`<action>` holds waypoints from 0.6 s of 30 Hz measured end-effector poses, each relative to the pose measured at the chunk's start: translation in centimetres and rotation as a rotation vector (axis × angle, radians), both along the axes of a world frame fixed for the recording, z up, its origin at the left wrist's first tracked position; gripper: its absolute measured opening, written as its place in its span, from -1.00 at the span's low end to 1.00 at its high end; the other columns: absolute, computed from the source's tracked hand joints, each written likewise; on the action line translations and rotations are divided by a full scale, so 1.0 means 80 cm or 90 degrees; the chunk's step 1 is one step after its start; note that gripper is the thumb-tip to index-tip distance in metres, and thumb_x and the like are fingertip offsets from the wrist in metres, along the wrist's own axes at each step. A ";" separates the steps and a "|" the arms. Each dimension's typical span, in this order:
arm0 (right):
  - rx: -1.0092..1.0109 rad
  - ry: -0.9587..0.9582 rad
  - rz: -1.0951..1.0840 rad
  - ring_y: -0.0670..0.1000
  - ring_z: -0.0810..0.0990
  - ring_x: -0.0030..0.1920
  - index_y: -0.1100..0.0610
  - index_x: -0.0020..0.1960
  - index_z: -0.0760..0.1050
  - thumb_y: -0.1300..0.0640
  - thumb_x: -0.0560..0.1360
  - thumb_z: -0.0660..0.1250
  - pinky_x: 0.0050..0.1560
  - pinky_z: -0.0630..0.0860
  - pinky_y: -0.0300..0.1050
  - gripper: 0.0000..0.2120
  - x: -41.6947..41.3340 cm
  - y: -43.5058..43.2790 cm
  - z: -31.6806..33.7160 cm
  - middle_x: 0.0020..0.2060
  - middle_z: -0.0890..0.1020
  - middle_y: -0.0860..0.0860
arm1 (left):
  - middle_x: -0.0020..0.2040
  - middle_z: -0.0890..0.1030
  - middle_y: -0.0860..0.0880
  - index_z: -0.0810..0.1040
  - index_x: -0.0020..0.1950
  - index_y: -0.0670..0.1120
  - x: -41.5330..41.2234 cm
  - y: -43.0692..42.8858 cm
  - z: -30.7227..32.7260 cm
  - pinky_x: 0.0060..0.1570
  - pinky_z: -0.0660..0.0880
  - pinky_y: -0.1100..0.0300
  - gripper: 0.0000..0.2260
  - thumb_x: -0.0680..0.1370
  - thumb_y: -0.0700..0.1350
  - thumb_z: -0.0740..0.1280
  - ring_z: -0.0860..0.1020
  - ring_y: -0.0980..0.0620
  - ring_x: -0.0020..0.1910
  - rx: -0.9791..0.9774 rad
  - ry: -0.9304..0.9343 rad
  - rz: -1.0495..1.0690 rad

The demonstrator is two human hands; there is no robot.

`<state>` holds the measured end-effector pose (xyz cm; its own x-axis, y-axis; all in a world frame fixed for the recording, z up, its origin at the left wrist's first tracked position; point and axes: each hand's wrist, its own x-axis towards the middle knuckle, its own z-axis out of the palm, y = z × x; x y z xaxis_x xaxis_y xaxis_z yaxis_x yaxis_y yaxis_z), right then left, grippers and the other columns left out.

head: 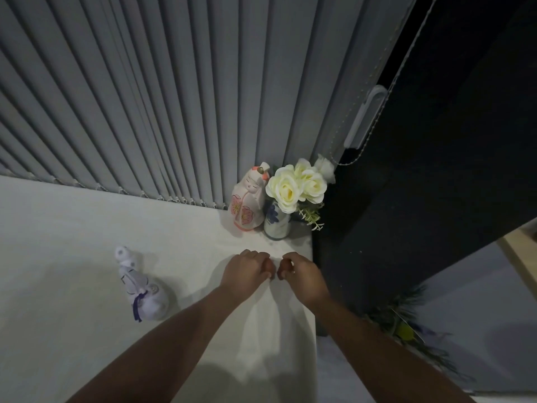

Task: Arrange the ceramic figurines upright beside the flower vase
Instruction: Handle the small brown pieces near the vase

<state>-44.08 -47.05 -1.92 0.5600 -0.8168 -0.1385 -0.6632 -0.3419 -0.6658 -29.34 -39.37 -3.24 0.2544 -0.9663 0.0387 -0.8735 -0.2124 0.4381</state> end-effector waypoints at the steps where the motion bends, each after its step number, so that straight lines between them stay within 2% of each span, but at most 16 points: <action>1: -0.001 -0.001 0.001 0.07 0.59 -0.15 0.16 -0.07 0.49 0.34 0.37 0.26 -0.06 0.53 0.07 -0.83 0.000 -0.001 -0.001 -0.24 0.65 0.03 | -0.02 0.65 -0.08 0.55 0.12 -0.07 0.000 0.000 0.000 -0.01 0.49 0.02 -0.71 0.45 0.00 0.36 0.54 -0.12 0.03 0.002 -0.001 0.000; 7: -0.020 0.019 0.014 0.08 0.58 -0.13 0.16 -0.02 0.49 0.37 0.38 0.26 -0.05 0.53 0.05 -0.79 0.003 -0.008 0.000 -0.19 0.65 0.04 | -0.10 0.65 -0.07 0.55 -0.03 -0.05 -0.005 -0.003 0.000 -0.09 0.46 0.03 -0.79 0.43 0.03 0.37 0.54 -0.10 -0.03 0.013 0.003 -0.005; 18: -0.008 0.026 0.022 0.10 0.58 -0.09 0.15 0.03 0.49 0.30 0.41 0.31 -0.02 0.53 0.04 -0.79 0.005 -0.012 -0.002 -0.12 0.64 0.07 | -0.07 0.65 -0.06 0.56 0.02 -0.03 -0.007 -0.003 0.000 -0.08 0.45 0.05 -0.74 0.43 0.09 0.36 0.54 -0.09 0.00 0.014 -0.002 -0.005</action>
